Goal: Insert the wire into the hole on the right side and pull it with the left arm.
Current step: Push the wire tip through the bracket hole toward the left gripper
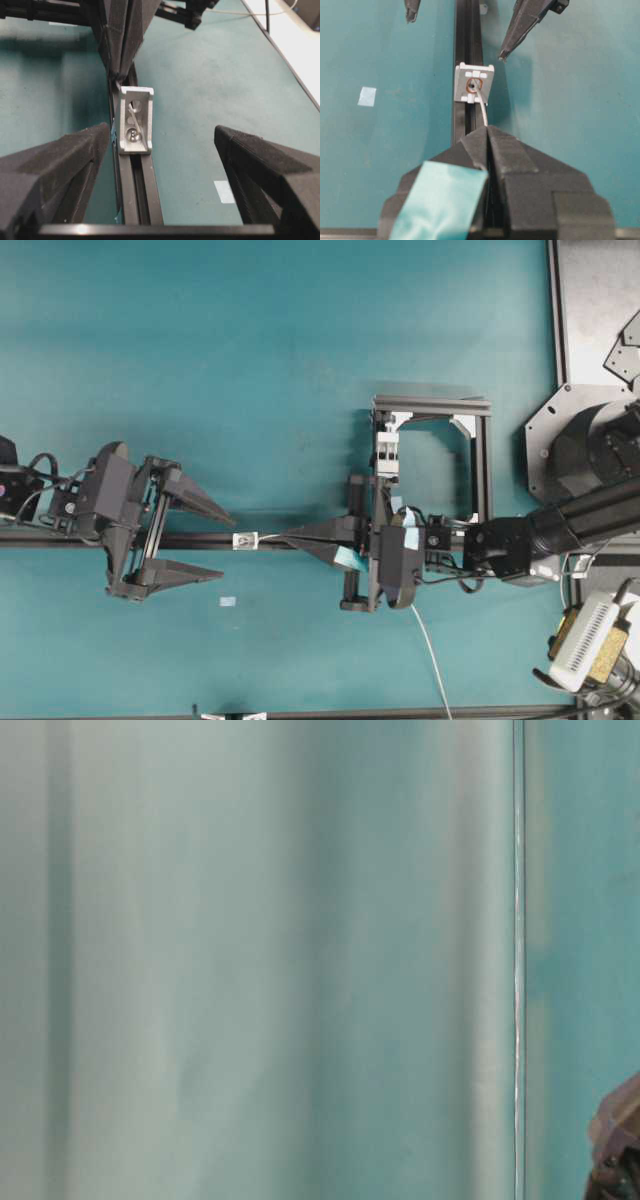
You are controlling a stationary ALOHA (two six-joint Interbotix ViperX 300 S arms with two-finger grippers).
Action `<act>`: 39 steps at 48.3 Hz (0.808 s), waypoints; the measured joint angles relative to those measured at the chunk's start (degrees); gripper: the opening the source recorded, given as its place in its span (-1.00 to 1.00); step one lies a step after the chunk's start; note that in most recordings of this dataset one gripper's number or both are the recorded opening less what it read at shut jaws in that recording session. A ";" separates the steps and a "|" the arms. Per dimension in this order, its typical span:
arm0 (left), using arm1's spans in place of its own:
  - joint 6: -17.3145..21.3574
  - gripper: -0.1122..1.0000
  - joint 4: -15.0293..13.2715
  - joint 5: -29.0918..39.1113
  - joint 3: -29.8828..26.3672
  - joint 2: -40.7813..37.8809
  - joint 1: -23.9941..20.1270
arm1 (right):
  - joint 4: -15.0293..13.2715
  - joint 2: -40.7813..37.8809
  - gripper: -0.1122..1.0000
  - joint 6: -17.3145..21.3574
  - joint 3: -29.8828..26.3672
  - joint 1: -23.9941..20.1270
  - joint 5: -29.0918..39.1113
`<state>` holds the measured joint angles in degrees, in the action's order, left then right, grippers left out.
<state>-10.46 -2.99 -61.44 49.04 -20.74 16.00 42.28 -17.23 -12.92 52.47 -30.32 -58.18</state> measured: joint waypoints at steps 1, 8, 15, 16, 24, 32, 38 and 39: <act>-0.09 0.47 0.00 0.09 0.00 0.00 0.00 | 0.00 -0.09 -0.75 -0.09 -0.18 0.09 0.00; -0.09 0.47 0.00 0.09 -0.09 0.00 0.00 | -0.09 -0.79 -0.75 -0.09 -1.05 0.53 0.00; 0.00 0.47 0.00 0.09 -0.18 -0.09 0.00 | -0.26 -1.41 -0.75 -0.18 -2.02 0.88 0.00; 0.00 0.47 0.00 0.09 -0.18 0.00 0.09 | -0.26 -1.49 -0.75 -0.18 -2.11 0.88 -0.09; 0.00 0.47 0.00 0.35 -0.35 -0.09 0.00 | -0.35 -2.02 -0.75 -0.18 -2.81 0.97 -0.70; -0.09 0.47 0.00 1.67 -0.79 0.00 0.00 | -0.35 -2.02 -0.75 -0.18 -3.08 0.97 -1.41; -0.09 0.47 0.00 2.99 -1.14 0.00 0.00 | -0.44 -2.02 -0.75 -0.18 -3.08 0.97 -1.76; -0.09 0.47 0.00 3.08 -1.23 -0.09 0.09 | -0.44 -2.02 -0.75 -0.26 -3.16 0.97 -1.76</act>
<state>-10.55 -2.99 -58.36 47.81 -20.83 16.08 41.84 -19.25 -13.18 49.31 -29.36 -59.94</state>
